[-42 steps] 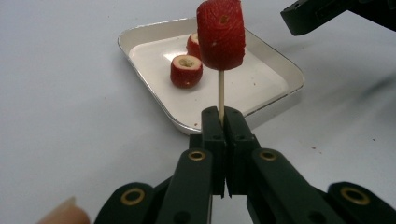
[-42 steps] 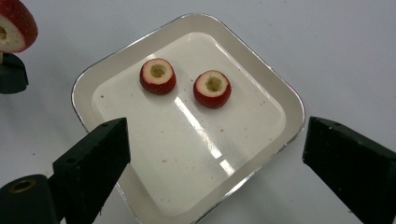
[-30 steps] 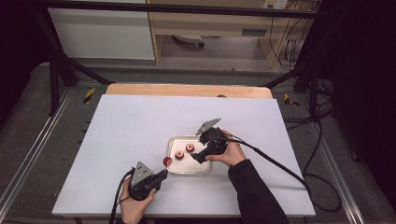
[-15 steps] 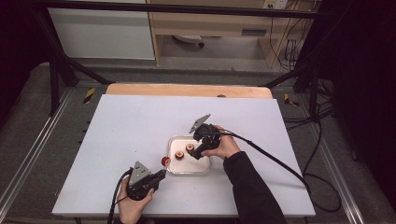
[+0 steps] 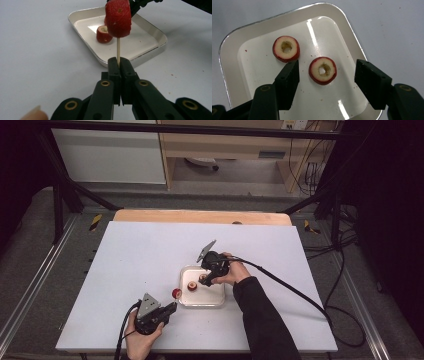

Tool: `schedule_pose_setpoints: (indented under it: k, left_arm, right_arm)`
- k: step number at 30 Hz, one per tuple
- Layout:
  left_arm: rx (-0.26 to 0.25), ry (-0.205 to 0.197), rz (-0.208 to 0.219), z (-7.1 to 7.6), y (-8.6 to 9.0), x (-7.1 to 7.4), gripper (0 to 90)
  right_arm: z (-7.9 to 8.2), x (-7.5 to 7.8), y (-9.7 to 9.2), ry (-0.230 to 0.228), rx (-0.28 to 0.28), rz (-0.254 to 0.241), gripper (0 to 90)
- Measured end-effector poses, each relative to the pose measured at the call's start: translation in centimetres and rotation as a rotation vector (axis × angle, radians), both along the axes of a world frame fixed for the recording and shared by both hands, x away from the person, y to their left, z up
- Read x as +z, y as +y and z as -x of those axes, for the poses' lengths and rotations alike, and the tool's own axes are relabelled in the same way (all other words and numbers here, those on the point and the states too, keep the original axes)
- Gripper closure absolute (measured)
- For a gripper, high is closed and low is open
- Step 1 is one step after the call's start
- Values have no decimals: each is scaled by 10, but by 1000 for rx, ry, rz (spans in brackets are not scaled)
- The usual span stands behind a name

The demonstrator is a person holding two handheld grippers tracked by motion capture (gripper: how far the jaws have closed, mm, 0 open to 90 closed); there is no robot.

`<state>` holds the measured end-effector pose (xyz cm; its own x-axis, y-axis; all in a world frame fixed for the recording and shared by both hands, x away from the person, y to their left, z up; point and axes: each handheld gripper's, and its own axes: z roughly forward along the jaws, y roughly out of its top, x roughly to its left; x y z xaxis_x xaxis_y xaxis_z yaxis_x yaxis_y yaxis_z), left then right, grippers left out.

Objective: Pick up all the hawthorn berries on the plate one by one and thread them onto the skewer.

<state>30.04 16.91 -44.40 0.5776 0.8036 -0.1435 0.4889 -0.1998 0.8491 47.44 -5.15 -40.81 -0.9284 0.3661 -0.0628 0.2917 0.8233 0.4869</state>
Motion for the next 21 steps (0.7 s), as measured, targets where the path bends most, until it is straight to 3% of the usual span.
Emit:
schedule_pose_setpoints:
  k: [9, 21]
  left_arm:
    - [-4, 1, -12, 0, 0, 0, 884]
    - [-4, 6, -13, -1, 1, -1, 884]
  right_arm:
    - [-2, -6, 6, 32, 52, 40, 494]
    - [-7, -8, 10, 43, 61, 75, 571]
